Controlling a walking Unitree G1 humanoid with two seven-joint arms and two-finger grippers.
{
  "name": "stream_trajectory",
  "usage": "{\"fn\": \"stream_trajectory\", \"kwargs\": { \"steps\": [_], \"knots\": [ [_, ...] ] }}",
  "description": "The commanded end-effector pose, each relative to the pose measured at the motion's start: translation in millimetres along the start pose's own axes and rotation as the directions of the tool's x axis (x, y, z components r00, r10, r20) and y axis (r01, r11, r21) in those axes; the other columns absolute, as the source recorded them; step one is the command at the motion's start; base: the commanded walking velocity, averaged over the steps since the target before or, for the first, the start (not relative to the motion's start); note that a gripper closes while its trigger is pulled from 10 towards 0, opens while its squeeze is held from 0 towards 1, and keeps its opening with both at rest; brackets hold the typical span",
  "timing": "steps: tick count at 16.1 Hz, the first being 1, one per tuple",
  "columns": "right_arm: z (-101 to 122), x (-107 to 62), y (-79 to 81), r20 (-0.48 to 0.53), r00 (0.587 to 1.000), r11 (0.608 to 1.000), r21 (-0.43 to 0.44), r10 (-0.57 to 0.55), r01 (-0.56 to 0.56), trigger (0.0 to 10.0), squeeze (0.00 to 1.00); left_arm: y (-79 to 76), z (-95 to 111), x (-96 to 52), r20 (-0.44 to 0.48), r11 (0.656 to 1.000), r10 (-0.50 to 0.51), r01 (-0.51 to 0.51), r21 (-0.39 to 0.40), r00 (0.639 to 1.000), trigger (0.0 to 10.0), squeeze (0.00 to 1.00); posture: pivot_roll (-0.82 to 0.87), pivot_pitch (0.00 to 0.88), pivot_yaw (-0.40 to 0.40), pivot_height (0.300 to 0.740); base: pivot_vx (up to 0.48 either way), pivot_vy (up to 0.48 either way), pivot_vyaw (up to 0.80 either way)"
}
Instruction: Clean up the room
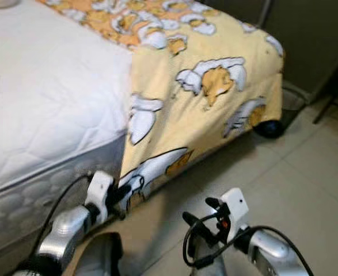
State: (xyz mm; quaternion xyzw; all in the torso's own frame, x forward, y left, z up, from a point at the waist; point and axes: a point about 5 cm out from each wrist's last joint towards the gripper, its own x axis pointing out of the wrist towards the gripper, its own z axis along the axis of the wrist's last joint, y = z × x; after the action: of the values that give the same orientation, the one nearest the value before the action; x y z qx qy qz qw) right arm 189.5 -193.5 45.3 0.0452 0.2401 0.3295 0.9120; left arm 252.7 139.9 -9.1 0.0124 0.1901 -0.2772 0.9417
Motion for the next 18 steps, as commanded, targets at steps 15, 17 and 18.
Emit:
{"fn": "stream_trajectory", "kwargs": {
  "steps": [15,17,18],
  "knots": [
    [2.6,-9.5,-6.7,-0.049,0.998,0.999,-0.025,0.035,-0.036,10.0,0.0,-16.7,-42.9,-36.8,-0.15,0.942,-0.312,0.327,0.082,0.938,10.0,0.0,-0.14,0.0,-0.017,0.587,0.0,0.0,0.0],
    [3.1,-9.5,-7.1,-0.041,0.999,0.999,-0.026,0.025,-0.026,10.0,0.0,-23.9,-53.7,-31.2,-0.183,0.964,-0.242,0.258,0.069,0.953,10.0,0.0,-0.14,0.0,-0.019,0.587,0.0,0.0,0.0],
    [5.6,-8.0,-8.6,-0.023,1.0,1.0,-0.028,0.007,-0.008,10.0,0.0,-20.4,-49.3,-22.8,-0.151,0.987,-0.15,0.156,0.028,0.977,10.0,0.0,-0.14,0.0,-0.02,0.587,0.0,0.0,0.0]
  ]
}}
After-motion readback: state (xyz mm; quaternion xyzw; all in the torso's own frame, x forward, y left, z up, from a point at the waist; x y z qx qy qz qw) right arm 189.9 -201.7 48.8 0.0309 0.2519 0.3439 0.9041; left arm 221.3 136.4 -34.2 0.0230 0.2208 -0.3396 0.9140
